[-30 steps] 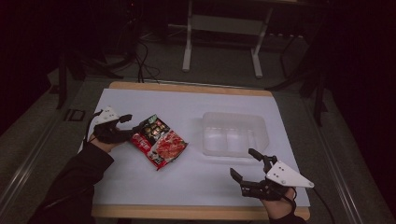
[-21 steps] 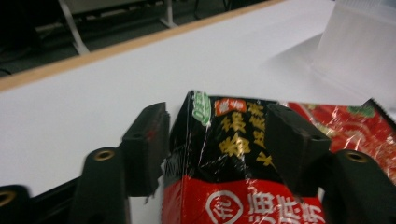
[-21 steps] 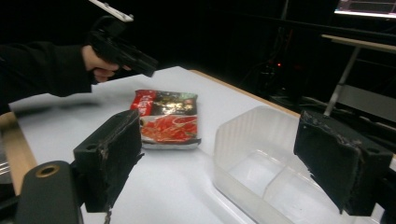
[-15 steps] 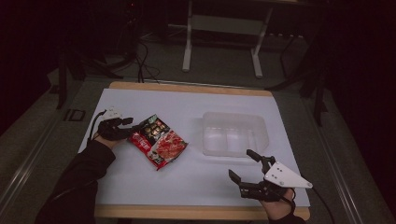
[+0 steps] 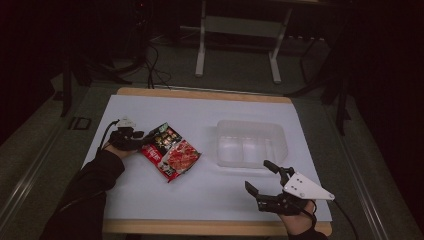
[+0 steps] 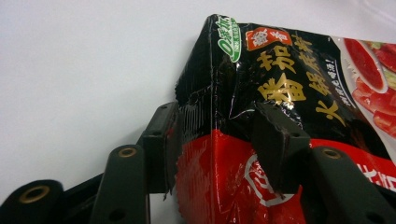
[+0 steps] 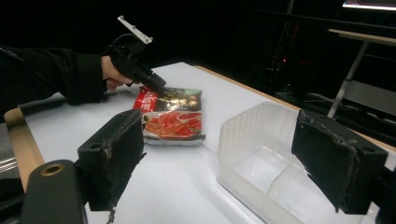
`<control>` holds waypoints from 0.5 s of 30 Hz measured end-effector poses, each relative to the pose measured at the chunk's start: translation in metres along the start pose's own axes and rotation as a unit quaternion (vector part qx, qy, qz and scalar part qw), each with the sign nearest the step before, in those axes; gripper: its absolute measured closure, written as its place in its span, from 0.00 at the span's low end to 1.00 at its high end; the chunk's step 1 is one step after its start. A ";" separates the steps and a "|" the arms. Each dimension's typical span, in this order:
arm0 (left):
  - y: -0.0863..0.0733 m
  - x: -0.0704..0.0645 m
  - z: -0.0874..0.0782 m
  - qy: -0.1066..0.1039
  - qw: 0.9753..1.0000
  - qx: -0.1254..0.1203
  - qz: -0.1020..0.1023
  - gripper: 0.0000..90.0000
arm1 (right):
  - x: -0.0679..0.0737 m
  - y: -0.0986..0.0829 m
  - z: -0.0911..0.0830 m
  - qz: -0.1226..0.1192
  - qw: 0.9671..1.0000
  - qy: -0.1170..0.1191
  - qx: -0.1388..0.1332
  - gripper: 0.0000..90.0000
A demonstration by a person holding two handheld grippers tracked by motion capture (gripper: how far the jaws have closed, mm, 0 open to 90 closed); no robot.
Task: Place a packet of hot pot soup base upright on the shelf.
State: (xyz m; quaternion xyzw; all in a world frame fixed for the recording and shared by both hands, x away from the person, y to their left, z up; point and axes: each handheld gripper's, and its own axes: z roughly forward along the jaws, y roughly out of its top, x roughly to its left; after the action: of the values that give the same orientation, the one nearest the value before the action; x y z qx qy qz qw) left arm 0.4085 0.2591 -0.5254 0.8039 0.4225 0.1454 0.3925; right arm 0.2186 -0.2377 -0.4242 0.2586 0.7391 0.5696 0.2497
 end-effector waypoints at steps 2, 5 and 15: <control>0.001 -0.001 0.001 -0.006 1.000 0.007 0.001 0.61 | 0.000 0.000 0.000 0.001 1.000 0.001 0.001 0.18; 0.001 -0.001 0.004 -0.024 0.999 0.028 0.005 0.64 | 0.000 0.000 0.001 0.001 1.000 0.001 0.003 0.19; 0.003 -0.010 0.008 -0.013 0.998 0.061 0.010 0.83 | 0.000 -0.001 0.002 0.004 1.000 0.002 0.006 0.19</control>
State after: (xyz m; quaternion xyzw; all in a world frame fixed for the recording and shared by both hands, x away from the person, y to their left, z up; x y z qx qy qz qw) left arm 0.4089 0.2465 -0.5273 0.8326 0.4169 0.1128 0.3467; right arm 0.2198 -0.2369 -0.4255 0.2618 0.7419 0.5668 0.2447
